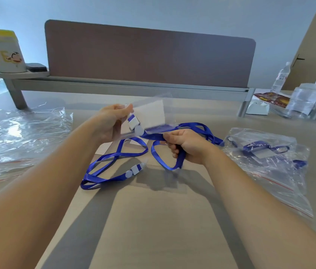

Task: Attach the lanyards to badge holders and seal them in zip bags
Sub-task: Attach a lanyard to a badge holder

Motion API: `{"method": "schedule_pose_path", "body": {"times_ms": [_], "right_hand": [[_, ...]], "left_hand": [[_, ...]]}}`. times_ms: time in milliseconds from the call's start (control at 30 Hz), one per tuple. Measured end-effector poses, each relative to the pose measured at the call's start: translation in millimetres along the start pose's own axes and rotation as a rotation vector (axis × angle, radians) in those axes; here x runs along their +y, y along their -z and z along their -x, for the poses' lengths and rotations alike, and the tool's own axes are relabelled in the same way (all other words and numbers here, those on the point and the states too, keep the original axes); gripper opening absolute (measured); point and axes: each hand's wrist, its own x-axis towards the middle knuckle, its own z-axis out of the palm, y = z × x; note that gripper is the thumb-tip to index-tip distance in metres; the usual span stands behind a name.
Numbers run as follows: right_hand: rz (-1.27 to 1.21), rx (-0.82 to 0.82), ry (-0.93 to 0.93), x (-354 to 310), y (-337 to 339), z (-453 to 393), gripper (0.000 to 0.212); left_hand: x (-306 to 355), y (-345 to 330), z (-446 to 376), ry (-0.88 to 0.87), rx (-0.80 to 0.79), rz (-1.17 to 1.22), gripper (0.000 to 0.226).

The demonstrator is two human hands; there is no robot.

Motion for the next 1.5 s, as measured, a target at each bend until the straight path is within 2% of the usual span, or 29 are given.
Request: {"method": "schedule_pose_path", "body": {"times_ms": [67, 167, 300, 400, 500, 600, 733, 900, 1000, 1100, 1267, 1333, 1500], "right_hand": [[0.04, 0.016, -0.016, 2.0, 1.8, -3.4, 0.032], [0.085, 0.054, -0.004, 2.2, 3.2, -7.6, 0.034], [0.242, 0.132, 0.017, -9.0, 0.0, -11.6, 0.024], [0.223, 0.198, 0.082, -20.9, -6.6, -16.2, 0.024], [0.171, 0.227, 0.155, -33.5, -13.4, -18.2, 0.016], [0.179, 0.211, 0.206, -41.3, -18.6, -17.3, 0.015], [0.179, 0.141, 0.225, -39.5, -28.2, -15.0, 0.023], [0.115, 0.083, 0.21, -33.1, -36.5, -11.1, 0.024], [0.136, 0.03, 0.188, -28.5, -39.5, -9.0, 0.024], [0.14, -0.045, 0.127, -25.0, -36.4, -7.9, 0.026], [0.13, -0.054, 0.014, -10.2, -19.9, -9.5, 0.031], [0.14, -0.027, -0.004, -4.4, -12.7, -12.0, 0.029], [0.227, -0.037, -0.079, -1.2, -0.2, -19.5, 0.029]], "left_hand": [[0.5, 8.6, 4.3, -0.023, -0.061, -0.191, 0.02], [3.8, 14.9, 6.8, -0.022, -0.217, -0.289, 0.02], [7.7, 13.8, 4.1, 0.029, -0.361, -0.489, 0.017], [5.9, 7.5, -2.6, 0.028, -0.33, -0.748, 0.016], [2.0, -0.7, -9.6, -0.061, -0.169, -0.936, 0.023], [-3.1, -4.6, -16.4, -0.163, 0.076, -0.756, 0.03], [-9.8, -4.1, -24.5, -0.229, 0.272, -0.408, 0.031], [-7.0, -0.5, -25.4, -0.199, 0.483, -0.082, 0.033], [-4.6, 5.3, -29.9, -0.127, 0.525, 0.168, 0.032], [-1.9, 7.4, -32.3, -0.051, 0.458, 0.412, 0.023], [2.0, 19.1, -26.1, -0.02, 0.236, 0.497, 0.023], [2.4, 22.6, -17.8, -0.037, 0.117, 0.331, 0.024], [3.6, 25.6, -1.9, -0.013, -0.184, -0.308, 0.022]]}}
